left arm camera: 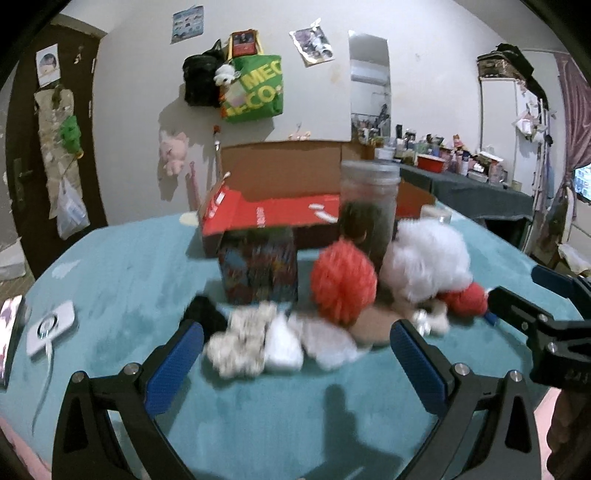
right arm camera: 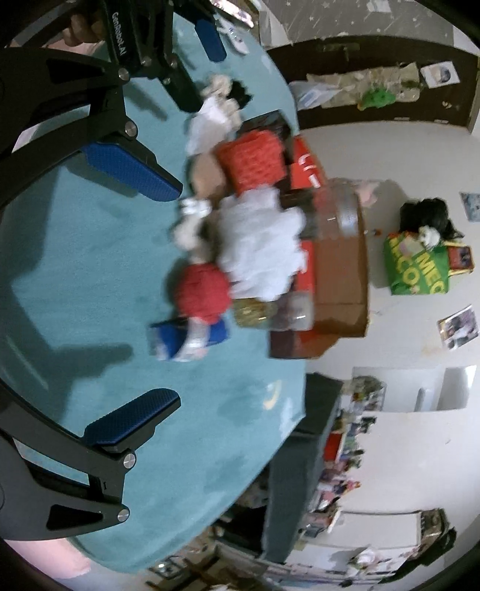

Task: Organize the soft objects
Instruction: 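Grasp the red mesh puff with the left tool while the right tool grasps the white puff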

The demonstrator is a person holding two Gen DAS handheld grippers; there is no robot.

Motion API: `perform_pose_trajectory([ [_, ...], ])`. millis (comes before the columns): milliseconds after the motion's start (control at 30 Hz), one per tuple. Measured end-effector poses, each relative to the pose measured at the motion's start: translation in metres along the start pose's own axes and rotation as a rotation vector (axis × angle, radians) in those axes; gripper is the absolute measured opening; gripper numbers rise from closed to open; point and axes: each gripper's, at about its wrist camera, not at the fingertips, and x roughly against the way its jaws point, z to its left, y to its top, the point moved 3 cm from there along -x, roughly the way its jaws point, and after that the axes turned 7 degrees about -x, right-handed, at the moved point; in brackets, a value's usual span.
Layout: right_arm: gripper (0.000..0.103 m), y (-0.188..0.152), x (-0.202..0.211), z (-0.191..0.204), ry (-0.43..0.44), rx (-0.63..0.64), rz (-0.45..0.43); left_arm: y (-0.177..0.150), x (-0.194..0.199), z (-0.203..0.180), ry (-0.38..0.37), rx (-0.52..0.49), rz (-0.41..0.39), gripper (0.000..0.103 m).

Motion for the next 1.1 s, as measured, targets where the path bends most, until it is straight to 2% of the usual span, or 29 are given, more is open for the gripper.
perform_pose_trajectory([
  [200, 0.103, 0.041, -0.019, -0.004, 0.064, 0.007, 0.007, 0.028, -0.021, -0.001, -0.041, -0.024, 0.018, 0.103],
  [400, 0.103, 0.061, -0.048, -0.006, 0.157, 0.038, 0.079, 0.037, -0.040, -0.004, -0.076, -0.036, 0.062, 0.103],
  [533, 0.103, 0.063, -0.071, -0.003, 0.246, 0.060, 0.161, 0.038, -0.052, -0.007, -0.103, -0.039, 0.091, 0.097],
  [667, 0.103, 0.062, -0.089, 0.000, 0.336, 0.059, 0.233, 0.037, -0.063, -0.009, -0.123, -0.049, 0.123, 0.083],
  [700, 0.100, 0.062, -0.092, 0.000, 0.354, 0.055, 0.247, 0.036, -0.065, -0.010, -0.132, -0.050, 0.135, 0.080],
  [767, 0.092, 0.060, -0.098, 0.001, 0.384, 0.047, 0.278, 0.034, -0.068, -0.011, -0.164, -0.048, 0.155, 0.062],
  [800, 0.080, 0.059, -0.099, 0.002, 0.400, 0.043, 0.292, 0.033, -0.069, -0.012, -0.179, -0.048, 0.164, 0.058],
  [833, 0.070, 0.058, -0.100, 0.004, 0.419, 0.038, 0.305, 0.031, -0.070, -0.012, -0.193, -0.047, 0.171, 0.048],
  [867, 0.070, 0.058, -0.100, 0.005, 0.429, 0.033, 0.310, 0.032, -0.070, -0.013, -0.199, -0.047, 0.176, 0.046],
  [1000, 0.046, 0.058, -0.089, 0.009, 0.433, 0.054, 0.270, 0.030, -0.064, -0.012, -0.211, -0.036, 0.164, 0.041],
  [1100, 0.036, 0.055, -0.080, 0.010, 0.405, 0.050, 0.243, 0.030, -0.060, -0.008, -0.206, -0.026, 0.156, 0.039],
])
